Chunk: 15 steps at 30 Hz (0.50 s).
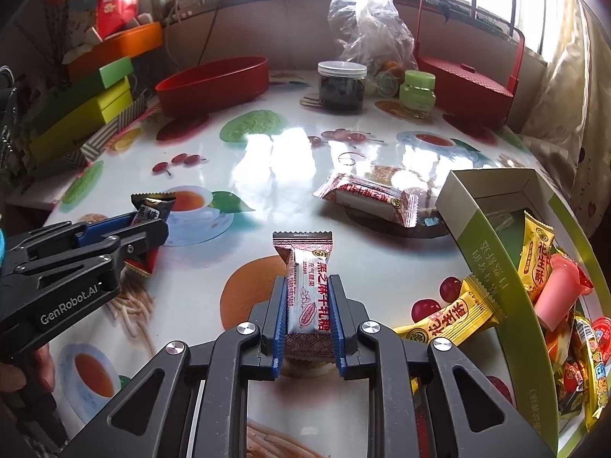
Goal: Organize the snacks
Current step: 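Grasp the dark red plum packet with the left gripper while the right grasps the white wafer bar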
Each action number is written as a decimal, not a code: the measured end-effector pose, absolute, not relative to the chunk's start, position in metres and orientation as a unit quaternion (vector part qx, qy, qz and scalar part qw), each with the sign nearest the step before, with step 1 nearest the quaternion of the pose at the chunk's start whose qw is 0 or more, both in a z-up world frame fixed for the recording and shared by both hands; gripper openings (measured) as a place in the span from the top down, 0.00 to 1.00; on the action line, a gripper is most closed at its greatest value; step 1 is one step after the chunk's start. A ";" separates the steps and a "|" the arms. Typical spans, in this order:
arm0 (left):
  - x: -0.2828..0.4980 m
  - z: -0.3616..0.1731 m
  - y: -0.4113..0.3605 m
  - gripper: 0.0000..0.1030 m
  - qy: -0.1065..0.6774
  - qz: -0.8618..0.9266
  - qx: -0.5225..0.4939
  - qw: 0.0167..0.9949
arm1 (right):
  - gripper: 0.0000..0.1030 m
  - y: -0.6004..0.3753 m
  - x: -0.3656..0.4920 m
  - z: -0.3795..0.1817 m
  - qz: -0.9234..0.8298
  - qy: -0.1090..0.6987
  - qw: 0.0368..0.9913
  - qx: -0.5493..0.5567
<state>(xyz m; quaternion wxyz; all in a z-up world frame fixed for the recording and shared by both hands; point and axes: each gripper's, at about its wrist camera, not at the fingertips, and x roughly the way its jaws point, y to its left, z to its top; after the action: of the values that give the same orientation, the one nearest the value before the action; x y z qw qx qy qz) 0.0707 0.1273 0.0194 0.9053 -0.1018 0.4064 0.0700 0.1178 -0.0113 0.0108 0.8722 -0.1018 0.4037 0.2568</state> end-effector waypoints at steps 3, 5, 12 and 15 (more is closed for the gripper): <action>0.069 0.022 0.125 0.72 0.404 0.067 -0.099 0.907 | 0.81 -0.012 0.115 0.014 0.264 0.398 0.873 -0.101; 0.069 0.024 0.124 0.72 0.403 0.065 -0.098 0.908 | 0.81 -0.012 0.113 0.016 0.265 0.395 0.874 -0.101; 0.068 0.035 0.118 0.72 0.392 0.058 -0.093 0.913 | 0.81 -0.018 0.110 0.023 0.264 0.387 0.879 -0.095; 0.069 0.039 0.114 0.72 0.388 0.054 -0.090 0.916 | 0.81 -0.020 0.108 0.027 0.264 0.381 0.881 -0.096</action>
<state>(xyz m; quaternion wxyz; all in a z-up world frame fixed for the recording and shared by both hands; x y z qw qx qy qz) 0.0686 0.1139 0.0394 0.9155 -0.0904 0.3883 0.0543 0.1079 -0.0203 0.0274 0.8810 -0.0964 0.3807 0.2637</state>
